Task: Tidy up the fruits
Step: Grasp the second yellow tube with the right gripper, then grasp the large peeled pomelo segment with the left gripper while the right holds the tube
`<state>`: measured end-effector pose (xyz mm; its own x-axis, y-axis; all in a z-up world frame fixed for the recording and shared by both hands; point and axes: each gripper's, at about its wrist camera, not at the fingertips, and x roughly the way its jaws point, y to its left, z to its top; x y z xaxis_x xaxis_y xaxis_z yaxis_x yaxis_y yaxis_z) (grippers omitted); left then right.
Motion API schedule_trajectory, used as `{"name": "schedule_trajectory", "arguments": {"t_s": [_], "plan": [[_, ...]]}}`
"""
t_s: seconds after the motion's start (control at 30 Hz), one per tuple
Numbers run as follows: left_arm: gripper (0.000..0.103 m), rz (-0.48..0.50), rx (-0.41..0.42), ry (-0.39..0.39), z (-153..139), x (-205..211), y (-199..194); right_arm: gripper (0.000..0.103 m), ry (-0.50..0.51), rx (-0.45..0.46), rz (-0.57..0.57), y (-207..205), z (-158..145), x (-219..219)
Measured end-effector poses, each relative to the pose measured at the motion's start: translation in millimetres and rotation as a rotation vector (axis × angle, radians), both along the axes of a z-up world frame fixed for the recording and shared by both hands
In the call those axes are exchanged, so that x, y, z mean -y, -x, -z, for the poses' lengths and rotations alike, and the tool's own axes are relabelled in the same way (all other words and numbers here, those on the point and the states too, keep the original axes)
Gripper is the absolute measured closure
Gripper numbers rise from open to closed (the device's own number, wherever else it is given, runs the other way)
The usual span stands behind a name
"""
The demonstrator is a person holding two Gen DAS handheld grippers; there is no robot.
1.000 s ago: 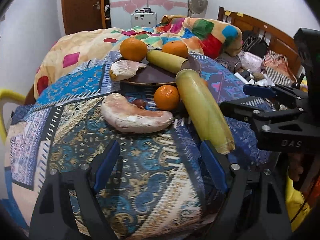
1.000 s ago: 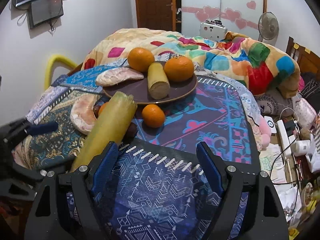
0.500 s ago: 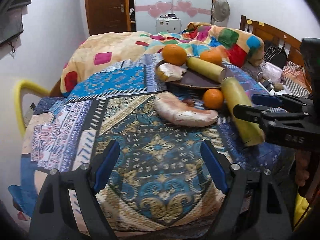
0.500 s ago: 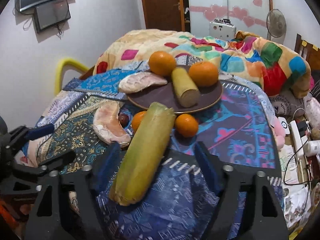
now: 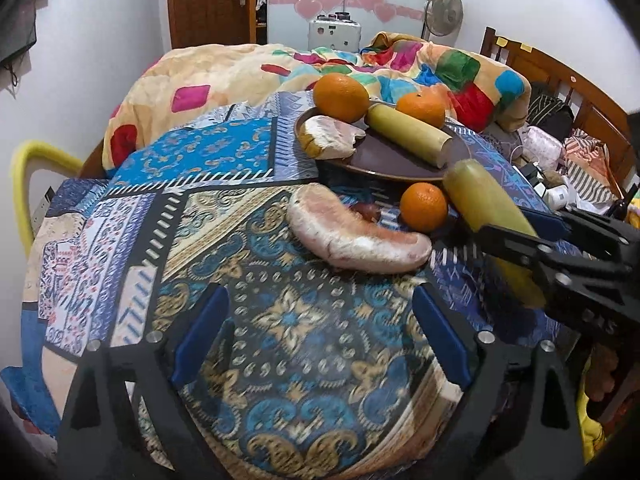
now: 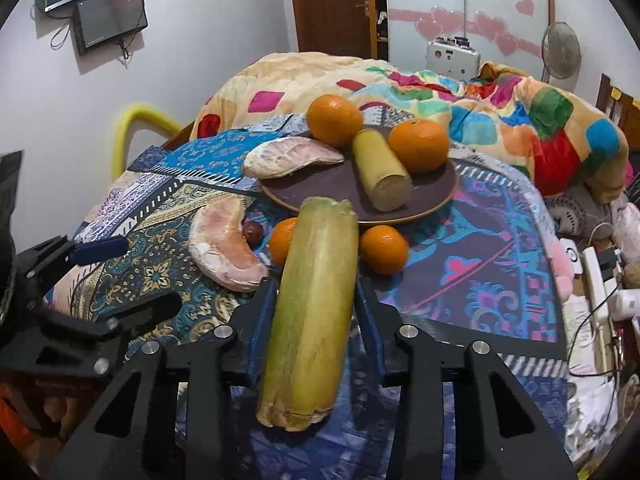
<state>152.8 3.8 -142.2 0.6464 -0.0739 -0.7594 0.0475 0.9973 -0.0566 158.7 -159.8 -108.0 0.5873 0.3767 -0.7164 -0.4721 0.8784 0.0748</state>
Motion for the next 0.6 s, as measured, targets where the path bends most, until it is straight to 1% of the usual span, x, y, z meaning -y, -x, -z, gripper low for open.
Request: {"name": "schedule_trajectory", "arguments": {"t_s": [0.23,0.37,0.5,0.6], "plan": [[0.006,-0.008,-0.049,0.003,4,19,-26,0.068,0.024,0.032,0.035,-1,-8,32],[0.005,-0.007,-0.067,-0.035,8,31,-38,0.068,0.038,0.038,0.056,-4,-5,49],[0.004,-0.007,-0.100,-0.065,17,37,-48,0.068,0.009,0.020,0.080,-10,-3,64],[0.004,0.011,-0.099,-0.064,16,33,-47,0.068,-0.010,0.001,0.090,-14,2,72]]}}
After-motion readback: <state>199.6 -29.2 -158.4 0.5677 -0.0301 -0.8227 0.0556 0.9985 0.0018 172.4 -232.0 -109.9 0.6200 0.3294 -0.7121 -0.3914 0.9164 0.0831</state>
